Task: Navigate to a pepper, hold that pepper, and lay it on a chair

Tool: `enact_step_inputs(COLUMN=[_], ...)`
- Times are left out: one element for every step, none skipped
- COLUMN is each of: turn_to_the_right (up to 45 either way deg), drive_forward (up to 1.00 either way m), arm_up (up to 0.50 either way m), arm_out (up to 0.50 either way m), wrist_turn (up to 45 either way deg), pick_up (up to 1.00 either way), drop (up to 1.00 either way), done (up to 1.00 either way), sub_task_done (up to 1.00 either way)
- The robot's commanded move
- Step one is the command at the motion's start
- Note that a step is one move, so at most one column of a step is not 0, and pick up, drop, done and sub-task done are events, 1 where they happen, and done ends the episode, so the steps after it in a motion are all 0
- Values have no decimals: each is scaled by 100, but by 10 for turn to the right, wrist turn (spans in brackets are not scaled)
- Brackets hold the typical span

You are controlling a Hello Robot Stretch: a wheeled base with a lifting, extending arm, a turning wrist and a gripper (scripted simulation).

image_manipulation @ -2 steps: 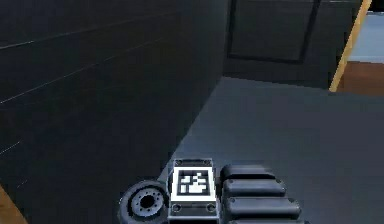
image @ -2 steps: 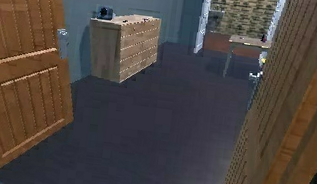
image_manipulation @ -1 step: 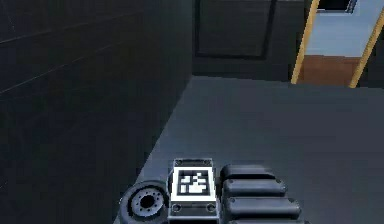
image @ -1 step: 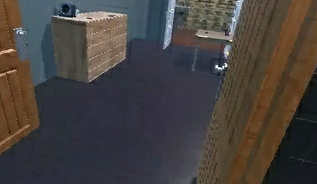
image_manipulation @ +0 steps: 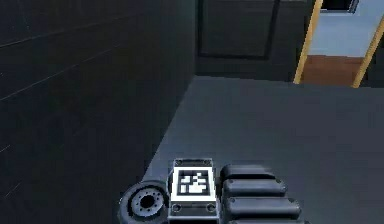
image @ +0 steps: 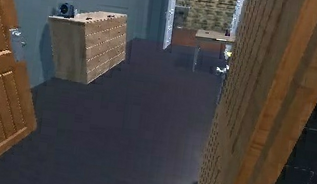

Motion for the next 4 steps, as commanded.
enact_step_inputs(turn_to_the_right=[-120,0,0,180], drive_forward=[0,100,25,0], arm_up=[0,0,0,0], arm_out=[0,0,0,0], wrist_turn=[0,0,0,0], pick_up=[0,0,0,0], drop=[0,0,0,0], done=[0,0,0,0], sub_task_done=[0,0,0,0])
